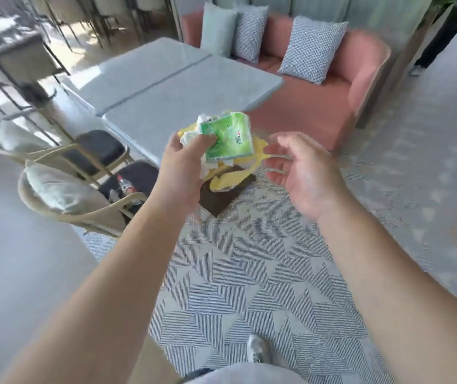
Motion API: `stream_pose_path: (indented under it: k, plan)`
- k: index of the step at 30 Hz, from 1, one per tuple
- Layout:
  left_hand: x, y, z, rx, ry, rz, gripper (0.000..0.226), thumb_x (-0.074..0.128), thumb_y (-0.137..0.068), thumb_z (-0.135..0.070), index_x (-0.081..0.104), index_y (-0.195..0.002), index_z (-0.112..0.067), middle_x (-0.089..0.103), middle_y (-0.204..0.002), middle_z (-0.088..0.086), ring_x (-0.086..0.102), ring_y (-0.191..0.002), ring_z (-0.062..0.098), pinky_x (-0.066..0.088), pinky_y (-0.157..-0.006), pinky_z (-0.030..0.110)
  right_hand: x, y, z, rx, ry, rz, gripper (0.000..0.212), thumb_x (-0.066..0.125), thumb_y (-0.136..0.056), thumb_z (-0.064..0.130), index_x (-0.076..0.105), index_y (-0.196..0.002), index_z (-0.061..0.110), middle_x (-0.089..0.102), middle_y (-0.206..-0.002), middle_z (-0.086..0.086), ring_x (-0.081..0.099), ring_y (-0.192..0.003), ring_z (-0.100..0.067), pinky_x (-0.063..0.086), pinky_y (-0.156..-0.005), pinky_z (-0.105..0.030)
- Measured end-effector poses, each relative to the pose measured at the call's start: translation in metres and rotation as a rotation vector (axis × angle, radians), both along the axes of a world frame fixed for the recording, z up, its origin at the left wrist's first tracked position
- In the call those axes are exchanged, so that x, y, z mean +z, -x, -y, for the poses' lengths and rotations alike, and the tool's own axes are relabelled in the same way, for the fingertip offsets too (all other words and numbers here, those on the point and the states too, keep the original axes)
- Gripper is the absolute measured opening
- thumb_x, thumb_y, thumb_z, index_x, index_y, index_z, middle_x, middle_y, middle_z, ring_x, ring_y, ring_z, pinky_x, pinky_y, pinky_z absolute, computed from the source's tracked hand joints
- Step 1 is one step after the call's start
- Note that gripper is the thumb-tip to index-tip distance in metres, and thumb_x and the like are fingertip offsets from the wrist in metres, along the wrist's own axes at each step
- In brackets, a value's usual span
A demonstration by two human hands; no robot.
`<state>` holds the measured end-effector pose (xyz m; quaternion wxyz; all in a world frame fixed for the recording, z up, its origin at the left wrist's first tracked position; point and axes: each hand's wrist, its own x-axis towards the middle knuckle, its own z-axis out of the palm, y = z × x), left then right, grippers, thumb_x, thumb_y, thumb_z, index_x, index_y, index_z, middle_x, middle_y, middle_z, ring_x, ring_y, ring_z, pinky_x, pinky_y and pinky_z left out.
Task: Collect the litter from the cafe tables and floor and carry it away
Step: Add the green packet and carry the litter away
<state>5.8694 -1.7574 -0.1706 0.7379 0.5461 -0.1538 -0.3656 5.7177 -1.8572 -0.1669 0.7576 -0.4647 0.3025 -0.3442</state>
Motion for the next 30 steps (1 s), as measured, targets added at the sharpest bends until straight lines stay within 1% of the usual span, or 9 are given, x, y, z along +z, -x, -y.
stream_pose_path:
  k: [2, 4, 6, 8, 11, 15, 19, 25, 30]
  plan:
    - [-0.002, -0.013, -0.007, 0.065, -0.017, 0.007, 0.024, 0.071, -0.079, -0.013, 0.060, -0.101, -0.016, 0.075, -0.095, 0.011, 0.075, -0.091, 0.037, 0.058, -0.084, 0.065, -0.003, -0.021, 0.003, 0.053, -0.022, 0.002, 0.012, 0.050, -0.095, 0.014, 0.062, -0.092, 0.015, 0.066, -0.081, -0.002, 0.061, -0.065, -0.016, 0.048, -0.052, -0.023]
    - [-0.002, -0.031, -0.020, 0.135, -0.027, 0.020, 0.027, 0.070, -0.076, -0.015, 0.060, -0.101, -0.017, 0.077, -0.084, 0.004, 0.077, -0.078, 0.026, 0.063, -0.069, 0.048, -0.007, -0.044, 0.000, 0.133, -0.047, 0.010, 0.012, 0.051, -0.095, 0.015, 0.063, -0.091, 0.016, 0.068, -0.080, -0.002, 0.063, -0.066, -0.016, 0.049, -0.054, -0.024]
    - [-0.002, -0.051, -0.039, 0.197, 0.007, 0.001, 0.026, 0.068, -0.081, -0.012, 0.056, -0.104, -0.016, 0.076, -0.079, 0.002, 0.075, -0.069, 0.021, 0.059, -0.054, 0.034, -0.010, -0.069, -0.007, 0.222, -0.052, 0.013, 0.012, 0.052, -0.095, 0.015, 0.063, -0.093, 0.015, 0.068, -0.079, -0.001, 0.064, -0.067, -0.015, 0.050, -0.055, -0.025]
    - [-0.002, -0.071, -0.062, 0.268, 0.020, -0.025, 0.024, 0.066, -0.086, -0.010, 0.054, -0.106, -0.016, 0.075, -0.079, 0.003, 0.075, -0.068, 0.022, 0.059, -0.053, 0.035, -0.011, -0.096, -0.017, 0.295, -0.053, 0.018, 0.011, 0.052, -0.095, 0.015, 0.063, -0.095, 0.013, 0.068, -0.079, -0.002, 0.065, -0.067, -0.014, 0.050, -0.056, -0.026]
    - [-0.003, -0.098, -0.100, 0.382, 0.029, -0.009, 0.033, 0.066, -0.084, -0.010, 0.055, -0.114, -0.014, 0.074, -0.093, 0.007, 0.075, -0.082, 0.027, 0.063, -0.069, 0.048, -0.011, -0.137, -0.040, 0.414, -0.050, 0.028, 0.011, 0.051, -0.095, 0.014, 0.062, -0.096, 0.012, 0.068, -0.081, -0.003, 0.065, -0.068, -0.015, 0.050, -0.057, -0.027]
    - [-0.006, -0.133, -0.154, 0.517, 0.031, 0.028, 0.028, 0.061, -0.086, -0.008, 0.059, -0.113, -0.016, 0.076, -0.090, 0.003, 0.076, -0.079, 0.021, 0.060, -0.061, 0.035, -0.012, -0.192, -0.081, 0.555, -0.059, 0.026, 0.010, 0.051, -0.096, 0.013, 0.061, -0.096, 0.012, 0.066, -0.082, -0.004, 0.064, -0.068, -0.016, 0.051, -0.057, -0.026]
    - [-0.012, -0.174, -0.204, 0.599, 0.035, 0.034, 0.020, 0.056, -0.094, -0.005, 0.058, -0.113, -0.013, 0.072, -0.085, 0.002, 0.073, -0.072, 0.018, 0.058, -0.056, 0.030, -0.017, -0.247, -0.125, 0.627, -0.050, -0.006, 0.010, 0.053, -0.095, 0.013, 0.062, -0.097, 0.011, 0.066, -0.080, -0.004, 0.062, -0.068, -0.016, 0.050, -0.057, -0.026]
    - [-0.019, -0.256, -0.272, 0.665, 0.043, -0.035, 0.038, 0.059, -0.095, -0.008, 0.049, -0.132, -0.009, 0.063, -0.106, 0.011, 0.069, -0.078, 0.022, 0.057, -0.058, 0.031, -0.017, -0.338, -0.191, 0.677, -0.043, -0.027, 0.010, 0.052, -0.095, 0.011, 0.060, -0.099, 0.008, 0.063, -0.079, -0.007, 0.061, -0.065, -0.017, 0.049, -0.057, -0.028]
    - [-0.015, -0.334, -0.333, 0.704, 0.051, -0.050, 0.029, 0.057, -0.097, -0.007, 0.051, -0.125, -0.012, 0.064, -0.100, 0.006, 0.067, -0.077, 0.019, 0.054, -0.064, 0.030, -0.010, -0.422, -0.254, 0.687, 0.009, -0.065, 0.011, 0.052, -0.095, 0.013, 0.062, -0.094, 0.010, 0.064, -0.081, -0.007, 0.061, -0.065, -0.016, 0.049, -0.055, -0.026]
